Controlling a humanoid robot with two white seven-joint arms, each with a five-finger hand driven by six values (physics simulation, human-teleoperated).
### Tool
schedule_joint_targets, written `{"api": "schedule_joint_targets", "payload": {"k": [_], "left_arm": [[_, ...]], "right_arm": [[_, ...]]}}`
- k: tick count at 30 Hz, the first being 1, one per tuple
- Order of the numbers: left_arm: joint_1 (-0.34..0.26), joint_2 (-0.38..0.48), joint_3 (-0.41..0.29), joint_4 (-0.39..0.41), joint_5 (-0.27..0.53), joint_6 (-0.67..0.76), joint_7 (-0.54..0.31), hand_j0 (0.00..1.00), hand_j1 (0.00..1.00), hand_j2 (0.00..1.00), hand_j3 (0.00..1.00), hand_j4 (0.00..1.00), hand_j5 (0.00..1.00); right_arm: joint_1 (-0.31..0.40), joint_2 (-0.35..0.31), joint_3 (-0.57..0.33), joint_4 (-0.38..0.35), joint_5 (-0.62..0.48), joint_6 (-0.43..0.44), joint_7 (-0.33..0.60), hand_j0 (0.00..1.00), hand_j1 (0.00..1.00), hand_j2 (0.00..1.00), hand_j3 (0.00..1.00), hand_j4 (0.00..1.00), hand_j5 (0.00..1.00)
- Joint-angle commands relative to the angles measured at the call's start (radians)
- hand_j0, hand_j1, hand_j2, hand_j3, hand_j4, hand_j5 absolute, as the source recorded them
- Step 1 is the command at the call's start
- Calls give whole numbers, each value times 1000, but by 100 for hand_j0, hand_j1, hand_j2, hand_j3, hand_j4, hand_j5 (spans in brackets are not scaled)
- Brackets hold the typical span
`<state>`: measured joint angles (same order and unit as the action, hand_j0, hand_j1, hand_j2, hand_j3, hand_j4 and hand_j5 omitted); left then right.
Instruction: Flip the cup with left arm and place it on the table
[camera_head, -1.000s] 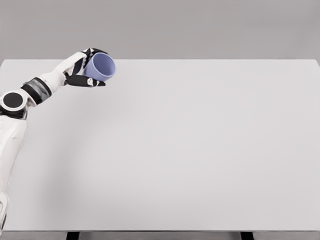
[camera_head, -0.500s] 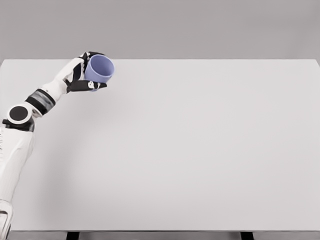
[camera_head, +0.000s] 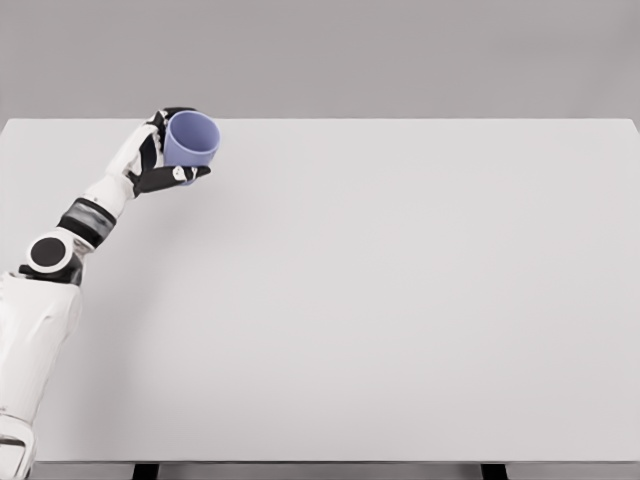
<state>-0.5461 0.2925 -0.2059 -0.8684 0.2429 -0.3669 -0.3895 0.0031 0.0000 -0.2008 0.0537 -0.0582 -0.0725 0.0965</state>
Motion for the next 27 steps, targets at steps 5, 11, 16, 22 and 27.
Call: {"api": "schedule_joint_targets", "payload": {"k": [5,11,16,22,27], "left_arm": [[2,-9,0,51,30,-118,11,55,55,55,55,55,55],[21,-12,0,51,62,-161,11,55,55,55,55,55,55],[43,-18,-1,51,118,-175,11,55,55,55,55,55,55],[44,-32,0,51,167,-170,12,55,55,55,55,55,55],[52,-49,0,52,229,-162,12,55,55,55,55,55,55]], "right_arm": [[0,0,0,0,0,0,0,100,100,100,100,100,100],[0,0,0,0,0,0,0,100,100,100,100,100,100],[0,0,0,0,0,-1,0,100,100,100,100,100,100],[0,0,0,0,0,0,0,100,100,100,100,100,100],[0,0,0,0,0,0,0,100,100,100,100,100,100]]}}
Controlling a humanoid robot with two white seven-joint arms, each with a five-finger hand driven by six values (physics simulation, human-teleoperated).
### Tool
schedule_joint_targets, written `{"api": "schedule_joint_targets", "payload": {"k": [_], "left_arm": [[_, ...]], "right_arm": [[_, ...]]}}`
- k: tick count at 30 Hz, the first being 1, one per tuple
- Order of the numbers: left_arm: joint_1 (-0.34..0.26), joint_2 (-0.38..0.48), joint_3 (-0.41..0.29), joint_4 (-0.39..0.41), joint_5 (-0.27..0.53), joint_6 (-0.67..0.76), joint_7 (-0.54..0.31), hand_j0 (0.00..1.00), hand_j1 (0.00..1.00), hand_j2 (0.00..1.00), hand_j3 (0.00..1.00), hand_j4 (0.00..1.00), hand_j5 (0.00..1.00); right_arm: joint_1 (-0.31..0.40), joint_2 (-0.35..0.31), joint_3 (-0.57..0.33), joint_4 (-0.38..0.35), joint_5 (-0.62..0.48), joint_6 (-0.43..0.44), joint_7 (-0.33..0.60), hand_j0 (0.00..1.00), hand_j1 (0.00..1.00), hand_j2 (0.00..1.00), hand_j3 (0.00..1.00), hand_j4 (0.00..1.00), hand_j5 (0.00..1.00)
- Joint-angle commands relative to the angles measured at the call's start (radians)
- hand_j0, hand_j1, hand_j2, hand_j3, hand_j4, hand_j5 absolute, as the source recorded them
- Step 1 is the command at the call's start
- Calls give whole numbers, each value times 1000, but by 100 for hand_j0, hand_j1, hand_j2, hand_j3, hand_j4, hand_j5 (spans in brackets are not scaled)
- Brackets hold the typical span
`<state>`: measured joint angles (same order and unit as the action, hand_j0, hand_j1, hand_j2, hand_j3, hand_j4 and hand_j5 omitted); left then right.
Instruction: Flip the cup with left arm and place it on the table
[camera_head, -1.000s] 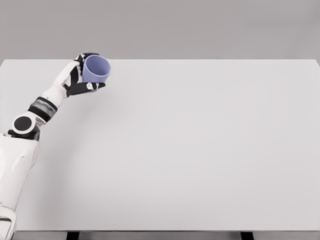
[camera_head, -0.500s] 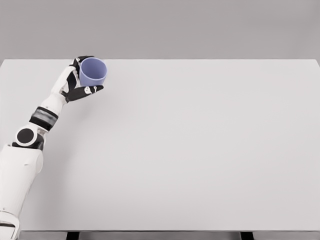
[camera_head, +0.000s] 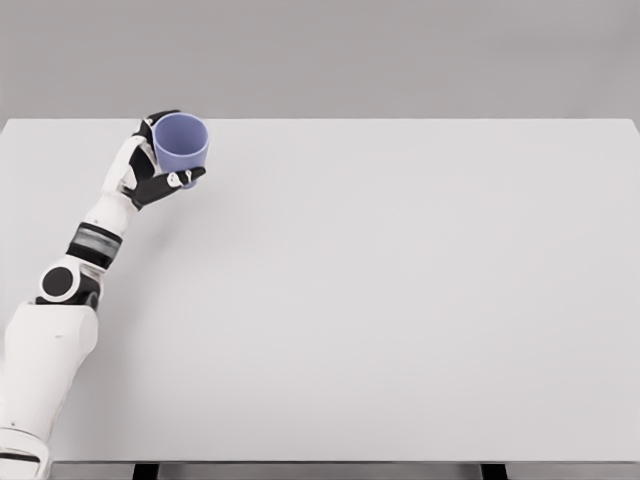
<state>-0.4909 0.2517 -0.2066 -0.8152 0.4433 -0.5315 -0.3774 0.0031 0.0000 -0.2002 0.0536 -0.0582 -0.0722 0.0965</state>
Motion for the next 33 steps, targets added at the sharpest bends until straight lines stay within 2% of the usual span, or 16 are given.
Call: {"api": "schedule_joint_targets", "payload": {"k": [1,28,33], "left_arm": [[2,-12,1,-1,44,2,0,55,55,55,55,55,55],[20,-20,-2,2,72,54,-1,58,58,58,58,58,58],[20,-20,-7,2,67,54,-1,71,71,71,71,71,71]], "right_arm": [[0,0,-1,0,0,-1,0,100,100,100,100,100,100],[0,0,-1,0,0,-1,0,100,100,100,100,100,100],[0,0,1,0,0,0,0,100,100,100,100,100,100]]}}
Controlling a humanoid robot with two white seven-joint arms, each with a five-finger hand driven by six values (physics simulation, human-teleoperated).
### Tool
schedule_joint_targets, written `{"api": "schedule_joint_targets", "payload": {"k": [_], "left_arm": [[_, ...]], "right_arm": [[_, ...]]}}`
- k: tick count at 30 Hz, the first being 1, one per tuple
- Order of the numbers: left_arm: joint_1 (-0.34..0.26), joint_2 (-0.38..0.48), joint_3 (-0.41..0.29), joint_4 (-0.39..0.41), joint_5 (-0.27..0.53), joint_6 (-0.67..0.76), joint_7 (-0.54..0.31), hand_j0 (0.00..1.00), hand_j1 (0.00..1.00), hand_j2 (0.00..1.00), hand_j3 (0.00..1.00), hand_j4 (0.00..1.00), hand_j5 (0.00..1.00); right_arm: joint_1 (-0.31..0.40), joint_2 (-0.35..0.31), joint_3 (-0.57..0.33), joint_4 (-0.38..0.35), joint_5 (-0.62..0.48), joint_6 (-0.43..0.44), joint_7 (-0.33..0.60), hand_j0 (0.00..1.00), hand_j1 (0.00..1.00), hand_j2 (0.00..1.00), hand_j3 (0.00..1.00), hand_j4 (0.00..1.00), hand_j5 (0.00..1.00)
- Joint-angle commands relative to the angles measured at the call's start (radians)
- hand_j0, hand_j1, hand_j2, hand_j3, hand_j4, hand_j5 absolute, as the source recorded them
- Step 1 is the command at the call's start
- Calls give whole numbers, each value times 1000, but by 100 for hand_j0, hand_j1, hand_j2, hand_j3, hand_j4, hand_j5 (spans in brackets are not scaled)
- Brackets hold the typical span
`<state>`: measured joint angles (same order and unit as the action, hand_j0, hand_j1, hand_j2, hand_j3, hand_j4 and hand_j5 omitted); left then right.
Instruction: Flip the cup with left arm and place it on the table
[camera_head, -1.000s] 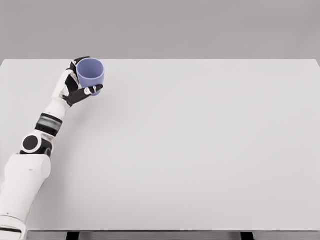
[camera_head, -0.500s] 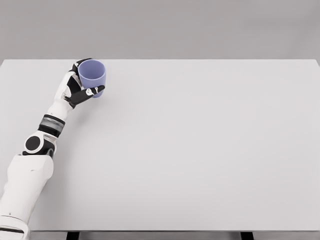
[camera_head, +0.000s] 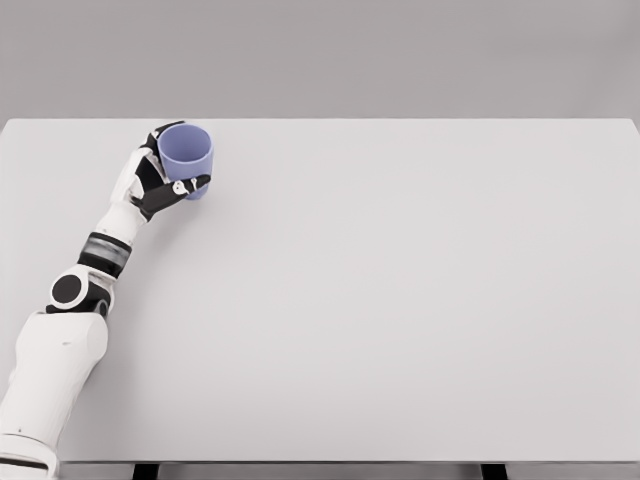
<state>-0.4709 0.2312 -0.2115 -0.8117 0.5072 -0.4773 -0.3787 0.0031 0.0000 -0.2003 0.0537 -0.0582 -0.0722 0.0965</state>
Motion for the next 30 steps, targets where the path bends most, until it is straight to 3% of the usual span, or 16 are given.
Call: {"api": "schedule_joint_targets", "payload": {"k": [1,8,30], "left_arm": [[0,0,-2,-1,2,0,0,72,72,72,72,72,72],[0,0,-3,-1,-4,0,0,81,81,81,81,81,81],[8,0,-3,-3,-7,0,-2,88,88,88,88,88,88]], "right_arm": [[0,0,-1,0,0,0,0,100,100,100,100,100,100],[0,0,-1,0,0,0,0,100,100,100,100,100,100],[0,0,-1,0,0,0,0,100,100,100,100,100,100]]}}
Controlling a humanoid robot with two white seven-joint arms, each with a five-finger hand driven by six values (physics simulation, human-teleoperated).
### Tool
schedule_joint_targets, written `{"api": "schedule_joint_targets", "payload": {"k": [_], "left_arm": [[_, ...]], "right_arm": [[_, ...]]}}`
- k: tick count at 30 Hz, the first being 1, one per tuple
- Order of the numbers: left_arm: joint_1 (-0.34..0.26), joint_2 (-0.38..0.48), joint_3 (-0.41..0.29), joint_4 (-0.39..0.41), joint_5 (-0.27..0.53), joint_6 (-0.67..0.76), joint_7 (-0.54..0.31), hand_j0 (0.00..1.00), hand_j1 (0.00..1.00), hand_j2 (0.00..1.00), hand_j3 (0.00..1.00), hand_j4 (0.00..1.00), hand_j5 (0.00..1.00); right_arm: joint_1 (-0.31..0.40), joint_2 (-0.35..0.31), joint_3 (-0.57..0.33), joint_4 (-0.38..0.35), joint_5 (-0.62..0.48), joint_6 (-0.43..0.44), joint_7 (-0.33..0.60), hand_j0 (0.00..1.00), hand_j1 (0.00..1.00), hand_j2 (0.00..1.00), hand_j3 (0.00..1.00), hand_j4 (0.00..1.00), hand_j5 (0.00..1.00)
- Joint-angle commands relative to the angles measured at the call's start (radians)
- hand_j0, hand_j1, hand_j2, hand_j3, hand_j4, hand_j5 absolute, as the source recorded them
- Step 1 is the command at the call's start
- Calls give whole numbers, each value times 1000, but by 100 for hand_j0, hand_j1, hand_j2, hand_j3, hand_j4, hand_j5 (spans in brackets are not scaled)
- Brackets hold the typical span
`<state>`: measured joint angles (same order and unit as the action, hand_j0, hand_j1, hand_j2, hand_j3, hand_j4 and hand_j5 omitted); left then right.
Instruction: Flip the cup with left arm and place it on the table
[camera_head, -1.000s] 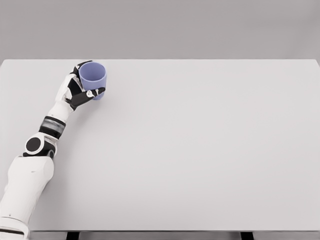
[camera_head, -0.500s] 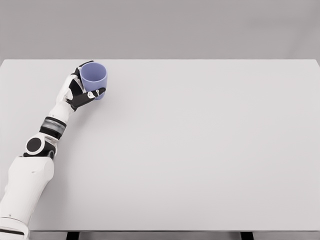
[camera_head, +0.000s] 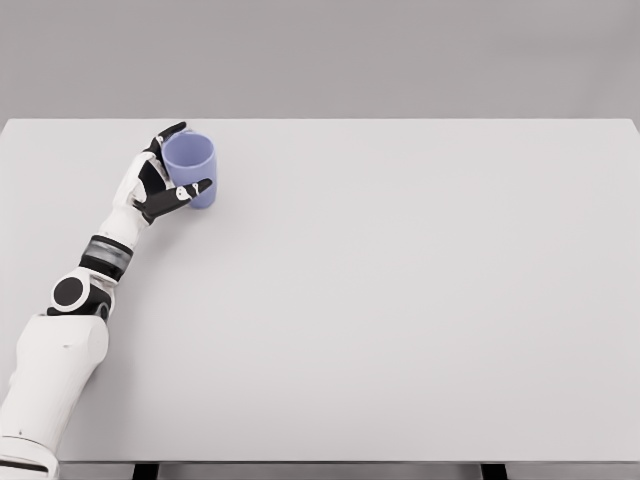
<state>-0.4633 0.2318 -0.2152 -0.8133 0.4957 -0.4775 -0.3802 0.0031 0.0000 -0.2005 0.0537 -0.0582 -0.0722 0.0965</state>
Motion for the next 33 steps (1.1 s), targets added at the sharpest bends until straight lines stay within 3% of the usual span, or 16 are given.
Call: {"api": "schedule_joint_targets", "payload": {"k": [1,16,33], "left_arm": [[0,1,0,-3,4,0,0,88,88,88,88,88,88],[2,8,0,-6,3,-1,0,98,98,98,98,98,98],[8,40,3,-14,7,-6,0,99,99,99,99,99,99]], "right_arm": [[0,0,0,0,0,0,0,100,100,100,100,100,100],[0,0,0,0,0,0,0,100,100,100,100,100,100],[0,0,0,0,0,0,0,100,100,100,100,100,100]]}}
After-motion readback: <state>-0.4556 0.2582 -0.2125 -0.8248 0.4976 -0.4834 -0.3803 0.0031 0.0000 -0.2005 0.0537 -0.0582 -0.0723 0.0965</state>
